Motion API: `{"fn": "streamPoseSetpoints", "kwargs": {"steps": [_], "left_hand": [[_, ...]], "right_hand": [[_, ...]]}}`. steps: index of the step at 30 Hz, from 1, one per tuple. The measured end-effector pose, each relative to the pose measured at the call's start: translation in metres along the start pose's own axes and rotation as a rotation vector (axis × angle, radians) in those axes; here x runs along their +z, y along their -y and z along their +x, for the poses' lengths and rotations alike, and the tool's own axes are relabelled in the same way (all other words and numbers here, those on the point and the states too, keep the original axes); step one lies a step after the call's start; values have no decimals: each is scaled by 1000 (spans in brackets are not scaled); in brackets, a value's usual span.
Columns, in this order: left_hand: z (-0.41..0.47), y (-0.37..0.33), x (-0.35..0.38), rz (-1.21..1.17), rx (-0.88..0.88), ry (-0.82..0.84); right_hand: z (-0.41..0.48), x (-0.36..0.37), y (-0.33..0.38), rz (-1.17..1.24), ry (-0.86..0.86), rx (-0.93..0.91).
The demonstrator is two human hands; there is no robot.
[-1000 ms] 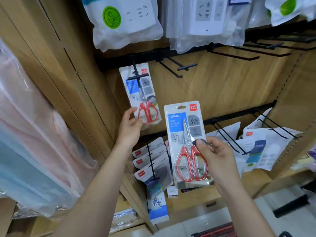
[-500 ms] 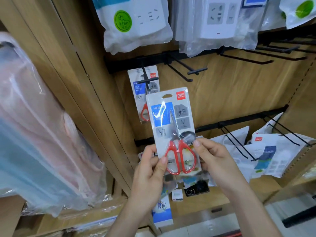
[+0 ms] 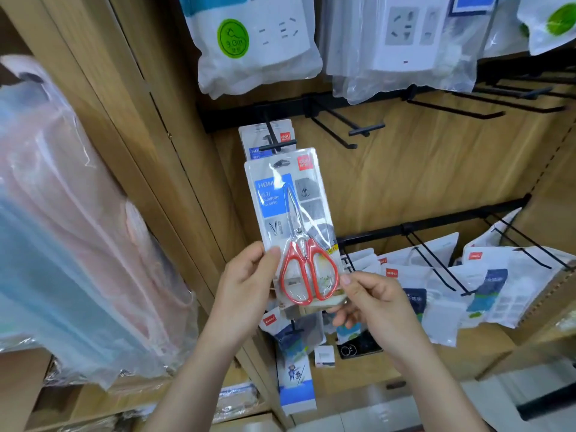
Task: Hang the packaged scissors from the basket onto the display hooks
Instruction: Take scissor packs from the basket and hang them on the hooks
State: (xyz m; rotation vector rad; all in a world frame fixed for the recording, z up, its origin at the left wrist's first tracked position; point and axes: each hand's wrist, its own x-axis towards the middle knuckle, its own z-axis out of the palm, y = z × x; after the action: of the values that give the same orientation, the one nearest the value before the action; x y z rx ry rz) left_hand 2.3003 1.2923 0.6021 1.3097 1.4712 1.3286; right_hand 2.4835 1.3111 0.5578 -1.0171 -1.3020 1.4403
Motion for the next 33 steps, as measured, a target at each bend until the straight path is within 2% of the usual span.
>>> {"fn": "streamPoseSetpoints", "kwargs": {"steps": [11, 17, 23, 30, 33], "left_hand": [[31, -11, 9, -11, -27, -222], [74, -8, 12, 12, -58, -269], [107, 2, 13, 40, -74, -282], [116, 36, 11, 106, -146, -296], [89, 54, 14, 116, -98, -275]], "right_hand": [[3, 2, 4, 86, -57, 57], [13, 7, 12, 113, -21, 25], [11, -3, 1, 119, -60, 59], [-7, -34, -17, 123, -190, 30], [-24, -47, -31, 153, -292, 33]]}}
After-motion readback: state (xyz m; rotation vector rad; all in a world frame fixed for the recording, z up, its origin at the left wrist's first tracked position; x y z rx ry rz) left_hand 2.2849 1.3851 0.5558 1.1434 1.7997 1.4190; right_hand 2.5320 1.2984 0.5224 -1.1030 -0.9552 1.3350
